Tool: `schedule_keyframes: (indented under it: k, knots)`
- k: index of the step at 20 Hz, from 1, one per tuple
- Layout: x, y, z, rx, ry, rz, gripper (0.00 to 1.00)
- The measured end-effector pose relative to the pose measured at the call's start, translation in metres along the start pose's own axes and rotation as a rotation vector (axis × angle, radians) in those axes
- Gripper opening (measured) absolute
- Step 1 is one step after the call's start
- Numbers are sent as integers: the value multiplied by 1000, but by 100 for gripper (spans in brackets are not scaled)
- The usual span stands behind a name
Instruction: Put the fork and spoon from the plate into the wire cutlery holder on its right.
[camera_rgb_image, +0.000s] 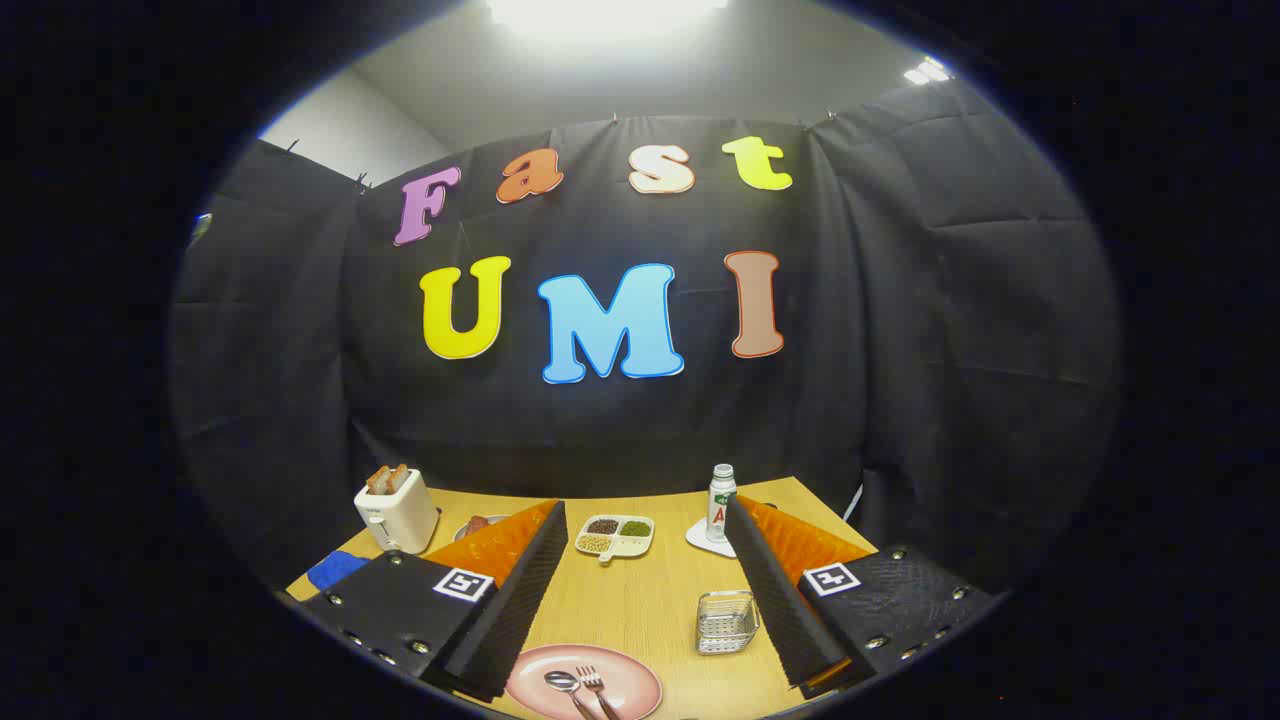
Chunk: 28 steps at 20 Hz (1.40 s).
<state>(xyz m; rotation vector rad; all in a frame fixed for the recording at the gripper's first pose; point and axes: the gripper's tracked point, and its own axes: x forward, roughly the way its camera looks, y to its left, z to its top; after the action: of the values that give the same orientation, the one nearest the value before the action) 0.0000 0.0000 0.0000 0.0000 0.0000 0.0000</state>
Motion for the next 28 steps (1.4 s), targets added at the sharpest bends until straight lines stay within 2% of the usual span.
schedule_keyframes:
  k: [14,17,21,26,28]
  knots:
    - [8,8,0,-17,9,13,97]
    - [11,16,-15,-22,53,60,97]
    - [21,24,-64,-34,189,138,97]
    - [21,21,-155,-66,434,168,98]
    - [18,22,-193,-85,530,189,95]
